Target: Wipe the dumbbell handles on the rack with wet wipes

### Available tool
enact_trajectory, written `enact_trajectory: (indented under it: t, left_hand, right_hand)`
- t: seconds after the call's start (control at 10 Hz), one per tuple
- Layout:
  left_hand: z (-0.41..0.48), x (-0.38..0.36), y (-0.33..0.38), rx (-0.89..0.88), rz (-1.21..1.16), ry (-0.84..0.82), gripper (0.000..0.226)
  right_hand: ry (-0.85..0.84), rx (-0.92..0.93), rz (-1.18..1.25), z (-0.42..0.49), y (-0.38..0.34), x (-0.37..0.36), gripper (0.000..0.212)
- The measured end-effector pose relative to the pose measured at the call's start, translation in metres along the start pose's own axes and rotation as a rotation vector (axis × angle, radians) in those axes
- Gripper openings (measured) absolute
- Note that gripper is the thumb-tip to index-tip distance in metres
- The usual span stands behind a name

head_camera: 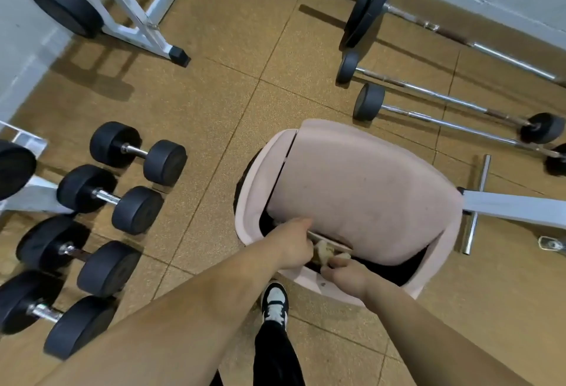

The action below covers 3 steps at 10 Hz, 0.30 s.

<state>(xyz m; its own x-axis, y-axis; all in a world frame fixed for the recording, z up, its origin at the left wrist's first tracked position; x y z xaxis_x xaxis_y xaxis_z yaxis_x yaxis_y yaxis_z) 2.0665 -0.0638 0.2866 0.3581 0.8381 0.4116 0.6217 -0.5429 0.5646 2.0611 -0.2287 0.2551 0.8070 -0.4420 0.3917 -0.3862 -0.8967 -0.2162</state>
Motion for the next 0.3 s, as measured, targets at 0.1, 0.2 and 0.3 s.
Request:
enact_trajectory:
  t: [0.1, 0.2, 0.3]
  left_hand:
    - [0.004, 0.009, 0.002, -0.007, 0.005, 0.038, 0.056]
    - [-0.017, 0.025, 0.004, -0.025, -0.067, 0.082, 0.057]
    - [-0.047, 0.06, 0.002, 0.002, -0.192, 0.224, 0.053]
  right_hand:
    - [0.034, 0.003, -0.148, 0.003, 0.004, 0.004, 0.041]
    - [0.181, 0.092, -0.047, -0.012, -0.007, 0.018, 0.029]
    - [0.293, 0.192, 0.242, -0.049, -0.041, 0.044, 0.031]
Point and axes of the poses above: each hand's wrist, its own z-axis towards the middle knuckle, its own x-axis out of the back of the hand, y = z × x, the point moved 9 cm from there along z, towards the middle knuckle, and after that the axes turned 9 degrees about y, right-handed, at the moved point
